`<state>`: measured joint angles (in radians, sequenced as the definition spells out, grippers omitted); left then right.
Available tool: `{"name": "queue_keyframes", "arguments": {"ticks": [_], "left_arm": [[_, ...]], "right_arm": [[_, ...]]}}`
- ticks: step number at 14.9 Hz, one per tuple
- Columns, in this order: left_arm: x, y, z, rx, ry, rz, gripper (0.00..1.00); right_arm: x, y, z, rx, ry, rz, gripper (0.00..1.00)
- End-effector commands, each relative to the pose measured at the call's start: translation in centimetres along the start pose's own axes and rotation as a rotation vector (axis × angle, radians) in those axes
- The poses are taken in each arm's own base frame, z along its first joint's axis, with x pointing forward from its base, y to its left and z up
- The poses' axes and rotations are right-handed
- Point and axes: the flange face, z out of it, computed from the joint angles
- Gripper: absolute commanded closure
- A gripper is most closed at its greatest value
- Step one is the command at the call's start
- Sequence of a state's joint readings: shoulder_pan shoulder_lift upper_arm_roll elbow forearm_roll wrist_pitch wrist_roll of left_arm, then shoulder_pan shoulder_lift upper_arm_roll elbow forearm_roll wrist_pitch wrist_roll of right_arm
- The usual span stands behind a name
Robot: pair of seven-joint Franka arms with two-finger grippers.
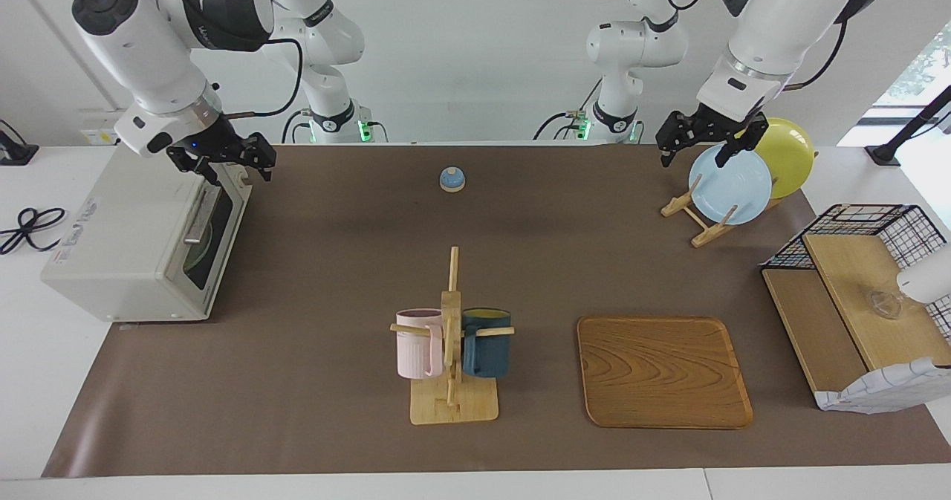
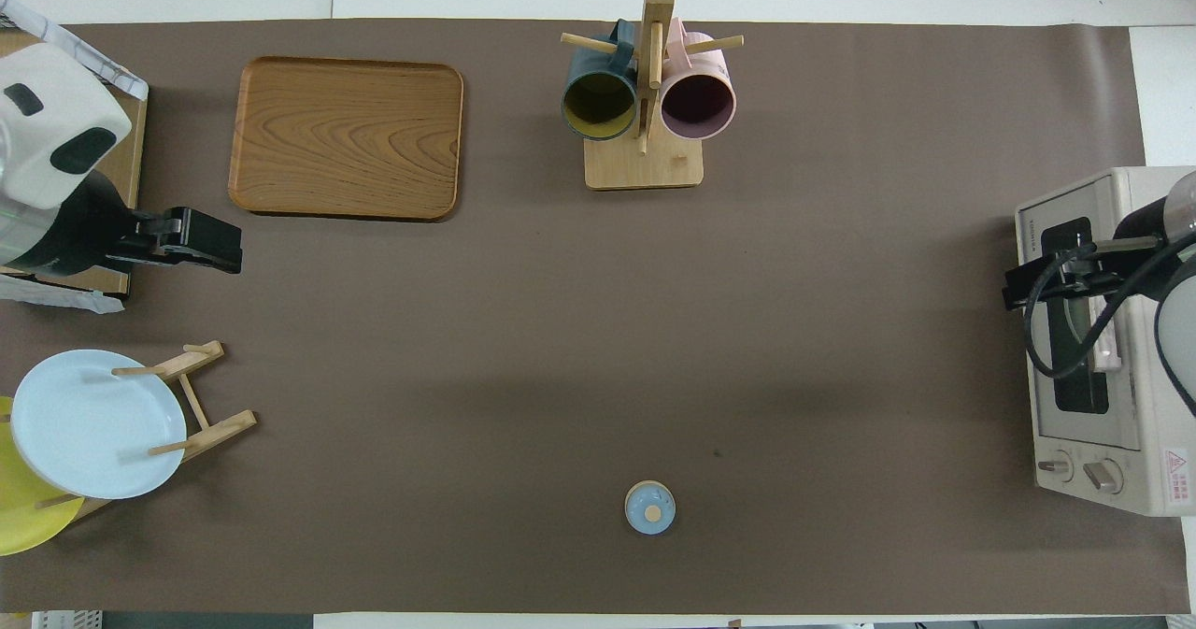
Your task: Put corn in oven
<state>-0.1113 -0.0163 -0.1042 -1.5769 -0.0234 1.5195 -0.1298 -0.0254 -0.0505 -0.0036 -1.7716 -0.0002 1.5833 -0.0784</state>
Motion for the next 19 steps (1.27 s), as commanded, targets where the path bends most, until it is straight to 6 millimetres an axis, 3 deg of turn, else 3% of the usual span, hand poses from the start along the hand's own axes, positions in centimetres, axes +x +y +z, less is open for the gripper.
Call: {"name": "queue_keyframes", "arguments": {"ticks": [1, 5, 7, 15, 19], "left_arm": [[-0.6, -0.4, 0.0, 0.014, 0.012, -0.004, 0.00], [-0.6, -0.4, 0.0, 0.014, 0.012, -0.004, 0.00], [-0.6, -0.4, 0.0, 0.014, 0.012, -0.004, 0.00], [-0.6, -0.4, 0.0, 0.014, 0.012, -0.004, 0.00], [-0.6, -0.4, 0.0, 0.014, 0.012, -0.004, 0.00]], "right_arm": [[0.6, -0.2, -1.0, 0.024, 0.003, 0.020, 0.00], [0.5, -1.4, -1.9, 0.018, 0.008, 0.066, 0.00], [0.6, -3.2, -2.5, 0.007, 0.022, 0.040, 0.00], [2.8, -1.6, -3.7, -0.025, -0.014, 0.109, 0.00], [3.4, -2.6, -3.7, -0.033, -0.030, 0.096, 0.00]]}}
